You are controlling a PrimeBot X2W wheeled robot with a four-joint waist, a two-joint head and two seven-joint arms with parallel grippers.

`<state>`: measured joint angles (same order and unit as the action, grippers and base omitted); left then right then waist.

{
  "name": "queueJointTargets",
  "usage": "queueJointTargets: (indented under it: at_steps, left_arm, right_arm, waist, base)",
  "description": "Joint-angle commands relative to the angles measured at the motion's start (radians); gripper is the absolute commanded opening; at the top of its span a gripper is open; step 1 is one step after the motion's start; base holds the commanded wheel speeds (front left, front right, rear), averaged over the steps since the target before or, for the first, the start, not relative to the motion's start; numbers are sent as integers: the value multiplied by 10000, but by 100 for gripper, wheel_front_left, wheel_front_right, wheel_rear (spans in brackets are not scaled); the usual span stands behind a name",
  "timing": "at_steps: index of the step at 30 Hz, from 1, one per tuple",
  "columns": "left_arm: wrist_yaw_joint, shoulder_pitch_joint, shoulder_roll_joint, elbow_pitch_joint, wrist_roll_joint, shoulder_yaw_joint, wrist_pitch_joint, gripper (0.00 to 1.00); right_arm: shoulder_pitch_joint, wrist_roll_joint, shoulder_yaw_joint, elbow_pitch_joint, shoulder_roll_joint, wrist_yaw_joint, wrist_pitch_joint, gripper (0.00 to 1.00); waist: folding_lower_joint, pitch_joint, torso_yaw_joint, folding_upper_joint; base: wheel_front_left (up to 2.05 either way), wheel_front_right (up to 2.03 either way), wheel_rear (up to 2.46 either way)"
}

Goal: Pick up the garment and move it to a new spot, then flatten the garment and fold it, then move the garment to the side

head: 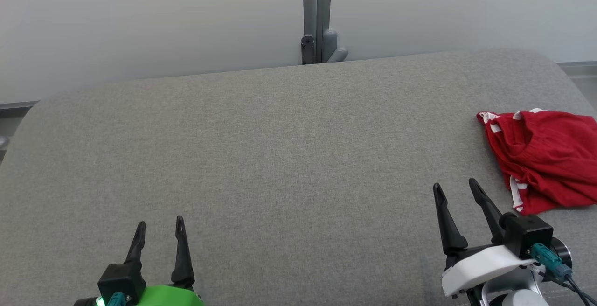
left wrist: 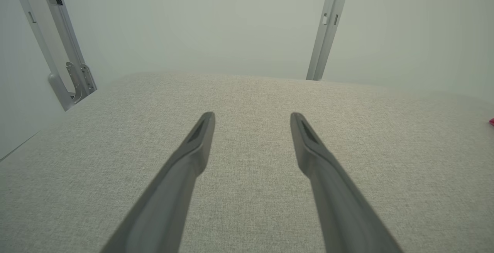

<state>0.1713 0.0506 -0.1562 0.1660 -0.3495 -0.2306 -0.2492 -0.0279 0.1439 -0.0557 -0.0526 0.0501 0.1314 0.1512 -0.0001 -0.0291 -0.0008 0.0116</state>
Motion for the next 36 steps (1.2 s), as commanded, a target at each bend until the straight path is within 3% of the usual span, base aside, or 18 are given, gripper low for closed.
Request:
queueJointTargets:
  at_steps: [1, 18, 19, 23, 36]
  left_arm:
    - [-55, -132, 11, -16, 141, -57, -93, 100]
    - [15, 63, -56, -86, -9, -176, -50, 100]
    - [1, 13, 6, -35, -9, -195, -44, 0]
    - [-1, 194, 87, 322, -91, -258, -9, 0]
    - [-520, -168, 223, 430, -2310, 308, 569, 0]
  right_arm:
    - [-104, 76, -11, 23, 13, -16, 55, 100]
    - [-159, 213, 35, -60, 11, -16, 205, 100]
    - [-57, 187, 13, -75, 0, 0, 133, 0]
    - [-246, 219, -10, -415, -34, 0, 109, 0]
    - [36, 2902, 128, -648, 123, -1, -226, 0]
  waist:
    - [1, -6, -2, -116]
    - [1, -160, -4, -116]
    - [1, -161, -5, 0]
    - [1, -161, -5, 0]
    - [1, -111, -4, -12]
  base:
    - [0, 0, 0]
    - [0, 0, 0]
    - [0, 0, 0]
    - [0, 0, 0]
    - [0, 0, 0]
